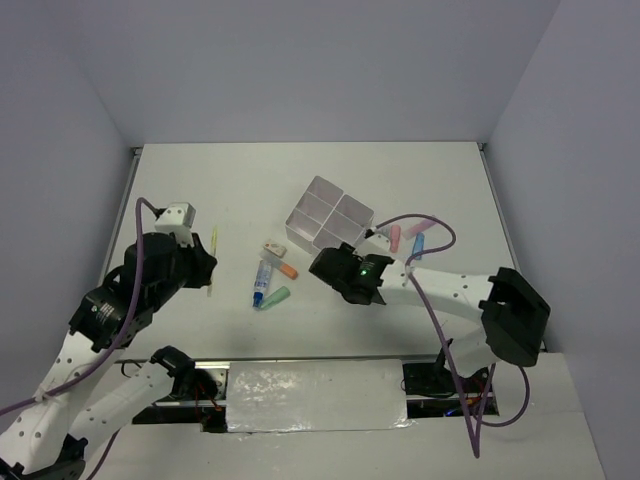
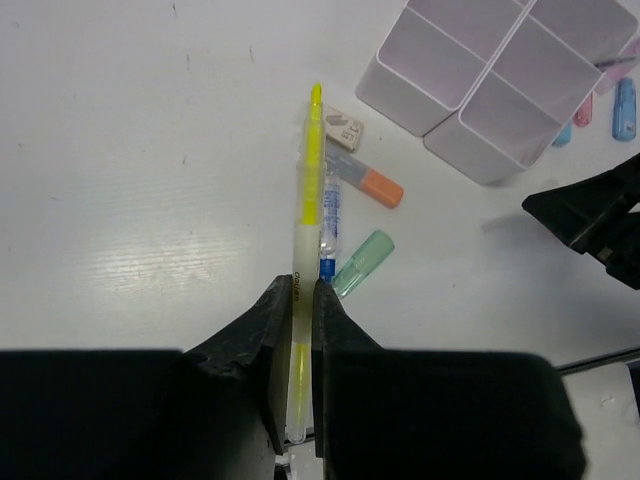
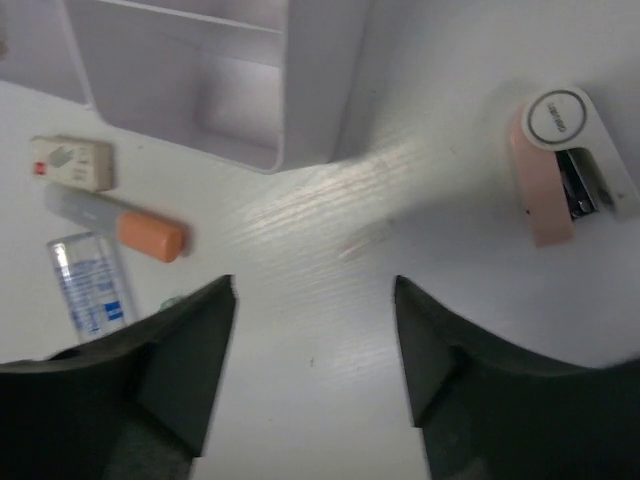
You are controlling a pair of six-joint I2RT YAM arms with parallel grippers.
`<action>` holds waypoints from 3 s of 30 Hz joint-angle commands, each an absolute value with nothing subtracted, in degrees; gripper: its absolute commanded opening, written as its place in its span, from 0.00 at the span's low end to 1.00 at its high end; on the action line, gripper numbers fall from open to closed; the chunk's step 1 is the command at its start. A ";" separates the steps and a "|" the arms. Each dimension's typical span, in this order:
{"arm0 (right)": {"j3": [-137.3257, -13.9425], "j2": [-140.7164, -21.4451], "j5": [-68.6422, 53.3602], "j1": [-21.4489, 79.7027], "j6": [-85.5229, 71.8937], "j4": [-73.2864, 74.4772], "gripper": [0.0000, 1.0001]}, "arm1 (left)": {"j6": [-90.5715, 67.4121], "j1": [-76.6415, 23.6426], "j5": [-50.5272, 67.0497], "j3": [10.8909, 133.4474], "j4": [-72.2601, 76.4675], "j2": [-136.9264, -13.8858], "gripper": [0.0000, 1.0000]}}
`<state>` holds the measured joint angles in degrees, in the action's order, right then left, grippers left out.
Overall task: Sort the stationery into containers
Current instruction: Pick up the pen from the center of the board, then pick up the pen cap from the center of the board.
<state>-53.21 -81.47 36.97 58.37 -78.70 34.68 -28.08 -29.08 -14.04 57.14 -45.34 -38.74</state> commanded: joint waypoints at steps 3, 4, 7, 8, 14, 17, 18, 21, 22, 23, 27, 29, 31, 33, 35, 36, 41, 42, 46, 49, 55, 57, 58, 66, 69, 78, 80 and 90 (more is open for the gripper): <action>-62.56 -90.86 40.96 59.94 -99.65 53.50 0.53 | -24.26 -29.44 -11.51 56.34 -44.82 -35.25 0.00; -65.71 -92.44 41.04 60.03 -100.54 55.35 0.53 | -24.17 -29.44 -11.17 56.25 -44.56 -34.55 0.00; -70.38 -98.94 41.04 60.20 -103.70 61.69 0.53 | -23.56 -29.53 -9.94 55.90 -43.69 -33.93 0.00; -71.01 -99.83 41.13 60.21 -104.41 63.00 0.51 | -23.55 -29.53 -9.67 55.81 -43.59 -34.10 0.00; -71.02 -101.69 40.61 60.03 -105.29 60.38 0.48 | -23.56 -29.53 -8.61 55.55 -43.33 -36.47 0.00; -71.63 -103.44 40.61 59.77 -104.94 59.60 0.48 | -23.55 -29.53 -8.53 55.37 -43.07 -35.77 0.00; -72.33 -104.67 40.43 59.50 -104.25 59.33 0.47 | -23.55 -29.62 -8.44 55.28 -42.89 -35.34 0.00; -74.00 -106.52 40.17 58.80 -104.41 60.29 0.47 | -23.64 -29.62 -8.79 55.28 -42.98 -35.24 0.00; -74.00 -106.70 40.25 58.62 -104.41 60.12 0.47 | -23.64 -29.62 -8.79 55.28 -42.89 -35.24 0.00; -73.66 -106.87 40.25 58.54 -104.50 59.86 0.46 | -23.64 -29.62 -8.70 55.28 -42.89 -35.24 0.00; -71.37 -106.43 40.61 57.57 -103.80 55.99 0.45 | -23.29 -29.62 -7.30 54.85 -42.10 -35.59 0.00; -71.19 -106.70 40.52 56.96 -103.89 55.99 0.45 | -23.12 -29.62 -6.68 54.32 -41.13 -36.12 0.00; -71.10 -107.31 40.26 56.78 -103.89 55.99 0.44 | -23.29 -29.62 -6.94 54.49 -41.48 -37.17 0.00; -70.58 -107.75 39.55 56.69 -103.27 55.02 0.44 | -23.20 -29.62 -6.86 54.49 -41.40 -37.18 0.00; -70.31 -108.63 39.11 56.69 -103.27 54.84 0.44 | -23.29 -29.62 -6.94 54.40 -41.31 -36.83 0.00; -70.23 -109.33 38.85 56.78 -103.45 55.02 0.44 | -23.38 -29.62 -7.03 54.40 -41.31 -36.57 0.00; -68.73 -110.30 36.39 56.69 -102.40 53.00 0.42 | -23.38 -29.62 -7.03 54.49 -41.40 -36.82 0.00; -68.12 -110.48 36.21 56.78 -102.31 52.30 0.42 | -23.38 -29.62 -7.12 54.49 -41.40 -37.00 0.00; -66.71 -111.36 34.63 56.69 -102.48 51.24 0.34 | -23.47 -29.62 -7.21 54.41 -41.48 -37.00 0.00; -65.66 -111.62 32.88 56.69 -101.78 49.93 0.32 | -23.55 -29.62 -7.47 54.40 -41.48 -36.74 0.00; -61.35 -109.87 29.53 56.69 -99.85 44.74 0.08 | -23.64 -29.62 -7.73 54.58 -41.66 -36.91 0.00; -60.56 -108.99 28.74 56.78 -98.10 43.25 0.07 | -23.64 -29.53 -7.82 54.49 -41.66 -37.00 0.00; -60.30 -108.64 28.48 56.86 -97.30 42.63 0.00 | -23.64 -29.62 -7.82 54.49 -41.57 -37.09 0.00; -55.29 -99.86 30.75 58.62 -79.64 27.51 0.00 | -23.47 -29.62 -7.30 54.49 -41.49 -37.97 0.00; -53.71 -94.77 35.14 60.20 -76.91 27.33 0.00 | -23.38 -29.62 -7.12 54.58 -41.48 -38.06 0.00; -42.90 -70.09 41.04 61.08 -50.92 6.44 0.00 | -25.04 -29.62 -3.97 53.62 -39.65 -37.27 0.00; -41.14 -63.24 41.31 61.08 -46.34 0.63 0.00 | -27.32 -29.62 2.87 52.30 -34.84 -37.09 0.00; -36.48 -46.06 40.78 61.35 -36.47 -23.88 0.00 | -49.56 -29.97 25.05 29.28 12.80 -31.11 0.00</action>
<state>-38.09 -47.37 39.13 60.99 -40.16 -12.29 -39.88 -29.63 18.59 31.86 -8.58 -31.88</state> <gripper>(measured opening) 0.113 0.208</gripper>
